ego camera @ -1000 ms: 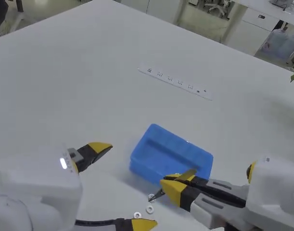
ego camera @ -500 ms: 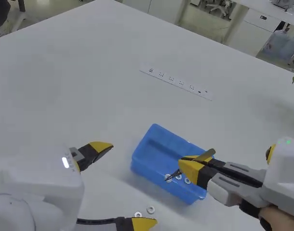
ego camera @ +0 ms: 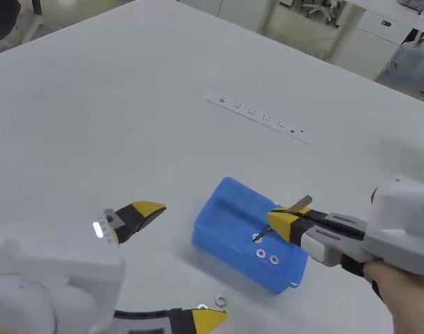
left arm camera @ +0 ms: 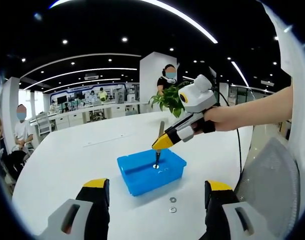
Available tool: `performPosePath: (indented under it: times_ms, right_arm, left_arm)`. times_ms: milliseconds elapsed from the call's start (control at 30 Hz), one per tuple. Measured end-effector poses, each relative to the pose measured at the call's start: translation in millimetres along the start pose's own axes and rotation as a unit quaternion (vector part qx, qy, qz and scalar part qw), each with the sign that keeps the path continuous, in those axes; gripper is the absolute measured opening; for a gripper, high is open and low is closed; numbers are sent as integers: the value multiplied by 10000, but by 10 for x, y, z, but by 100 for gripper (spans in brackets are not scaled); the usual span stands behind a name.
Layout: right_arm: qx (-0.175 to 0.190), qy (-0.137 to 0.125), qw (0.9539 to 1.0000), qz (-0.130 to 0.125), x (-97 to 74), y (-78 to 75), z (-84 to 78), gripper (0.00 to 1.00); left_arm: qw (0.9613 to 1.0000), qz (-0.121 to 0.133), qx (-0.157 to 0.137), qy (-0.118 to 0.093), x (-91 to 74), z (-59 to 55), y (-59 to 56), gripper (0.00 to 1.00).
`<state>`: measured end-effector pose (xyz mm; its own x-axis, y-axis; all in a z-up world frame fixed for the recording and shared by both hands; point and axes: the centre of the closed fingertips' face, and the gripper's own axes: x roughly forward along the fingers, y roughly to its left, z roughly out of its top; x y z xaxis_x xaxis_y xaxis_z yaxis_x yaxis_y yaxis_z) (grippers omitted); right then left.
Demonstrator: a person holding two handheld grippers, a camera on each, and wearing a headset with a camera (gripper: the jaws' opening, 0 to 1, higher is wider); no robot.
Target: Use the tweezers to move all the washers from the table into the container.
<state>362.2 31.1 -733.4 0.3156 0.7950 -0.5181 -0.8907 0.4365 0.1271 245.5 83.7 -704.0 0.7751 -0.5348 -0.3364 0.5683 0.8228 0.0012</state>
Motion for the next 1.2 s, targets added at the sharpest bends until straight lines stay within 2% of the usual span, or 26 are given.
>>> performPosePath:
  times_ms: [267,700,900,1067,1200]
  right_arm:
    - [-16,181,9998,21,137,-51,-95,2]
    - [103,415,9991,-37,227,-140,-255,2]
    - [149,400,9991,-52,233,-150,-250,2]
    - [326,391,9987,-55,225,-151,-253,3]
    - [373,303,9988,-86,175,-115,-213,3]
  left_arm:
    - [10000,10,-12,2,-1,0,4,79]
    - [10000,-8,1,20,4,-7,0,78]
    - [10000,-4,7,32,4,-13,2,78]
    - [10000,-10,5,30,5,-12,-2,78]
    - [10000,-8,7,30,5,-11,-1,78]
